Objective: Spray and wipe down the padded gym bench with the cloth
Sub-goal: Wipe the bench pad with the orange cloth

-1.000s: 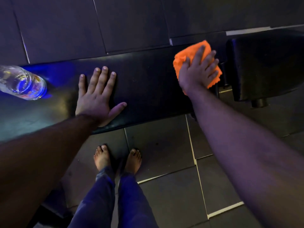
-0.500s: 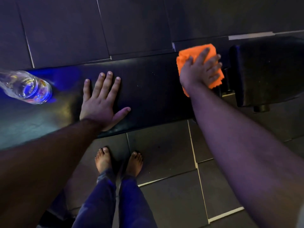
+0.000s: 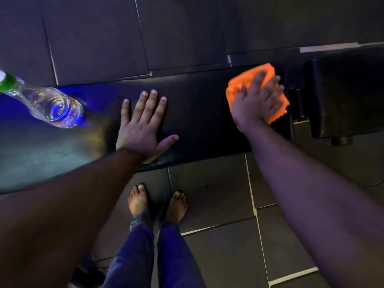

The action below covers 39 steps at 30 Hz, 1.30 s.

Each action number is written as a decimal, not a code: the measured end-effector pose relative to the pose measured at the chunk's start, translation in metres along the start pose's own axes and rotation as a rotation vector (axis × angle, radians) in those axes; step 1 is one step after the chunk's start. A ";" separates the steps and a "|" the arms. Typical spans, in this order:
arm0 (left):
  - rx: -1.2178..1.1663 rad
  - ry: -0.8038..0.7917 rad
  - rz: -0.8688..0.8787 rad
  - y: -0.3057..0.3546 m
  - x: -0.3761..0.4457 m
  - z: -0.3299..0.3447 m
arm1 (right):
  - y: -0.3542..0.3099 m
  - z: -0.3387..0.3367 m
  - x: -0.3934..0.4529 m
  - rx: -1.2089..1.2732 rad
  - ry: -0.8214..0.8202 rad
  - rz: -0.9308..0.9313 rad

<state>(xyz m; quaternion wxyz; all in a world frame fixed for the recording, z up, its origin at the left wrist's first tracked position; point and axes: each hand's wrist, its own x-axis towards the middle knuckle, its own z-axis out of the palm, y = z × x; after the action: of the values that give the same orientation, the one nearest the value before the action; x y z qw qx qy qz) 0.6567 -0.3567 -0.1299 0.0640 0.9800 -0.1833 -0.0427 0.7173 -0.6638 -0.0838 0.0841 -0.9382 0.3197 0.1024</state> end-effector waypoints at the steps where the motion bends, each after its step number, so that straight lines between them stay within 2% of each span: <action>1: -0.003 0.002 0.001 0.000 0.000 0.000 | -0.026 0.000 0.010 0.029 -0.009 0.011; 3: -0.012 0.007 -0.001 0.000 0.000 0.000 | -0.069 0.007 0.008 0.001 -0.024 -0.108; 5: -0.020 0.012 -0.001 0.000 0.001 -0.001 | -0.092 0.016 -0.021 -0.068 -0.031 -0.334; 7: -0.040 0.004 0.005 -0.001 0.001 -0.003 | -0.081 0.023 -0.059 -0.111 -0.024 -0.552; 9: -0.056 -0.015 0.010 -0.001 -0.001 -0.006 | -0.039 0.023 -0.087 -0.123 -0.019 -0.662; 12: -0.038 -0.036 0.011 0.000 0.000 -0.010 | 0.034 0.016 -0.093 -0.163 -0.012 -0.620; 14: -0.038 -0.045 0.009 0.002 0.001 -0.012 | 0.046 0.009 -0.073 -0.175 -0.036 -0.498; 17: -0.063 -0.046 0.004 0.003 0.000 -0.015 | 0.000 0.009 -0.045 -0.104 -0.008 -0.257; 19: -0.113 -0.045 0.000 0.001 -0.001 -0.017 | -0.043 0.015 -0.044 -0.057 0.008 -0.184; 21: -0.215 -0.037 0.009 -0.002 -0.003 -0.019 | -0.077 0.025 -0.065 -0.074 0.004 -0.303; 23: -0.408 -0.001 0.026 -0.007 -0.004 -0.025 | -0.092 0.037 -0.107 -0.122 -0.022 -0.549; 25: -0.586 0.065 0.025 -0.011 -0.007 -0.034 | -0.080 0.048 -0.156 -0.150 -0.060 -0.767; 27: -0.624 0.122 0.032 -0.012 -0.012 -0.043 | -0.042 0.053 -0.187 -0.145 -0.059 -0.864; 30: -0.608 0.149 0.065 -0.013 -0.028 -0.054 | 0.015 0.046 -0.189 -0.197 -0.065 -0.883; 32: -0.612 0.147 0.053 -0.014 -0.044 -0.058 | 0.014 0.039 -0.173 -0.218 -0.054 -0.844; 36: -0.612 0.188 -0.023 -0.027 -0.084 -0.057 | -0.073 0.039 -0.137 -0.082 -0.084 -0.465; 37: -0.610 0.215 -0.044 -0.032 -0.095 -0.055 | -0.097 0.040 -0.130 -0.064 -0.105 -0.430; 39: -0.619 0.270 -0.162 -0.044 -0.114 -0.053 | -0.131 0.041 -0.133 -0.092 -0.135 -0.524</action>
<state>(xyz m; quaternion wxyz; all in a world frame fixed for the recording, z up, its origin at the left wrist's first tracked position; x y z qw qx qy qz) 0.5718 -0.2685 -0.0773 0.3783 0.9223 -0.0731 0.0289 0.6893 -0.4752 -0.0791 0.0860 -0.9828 0.0547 0.1541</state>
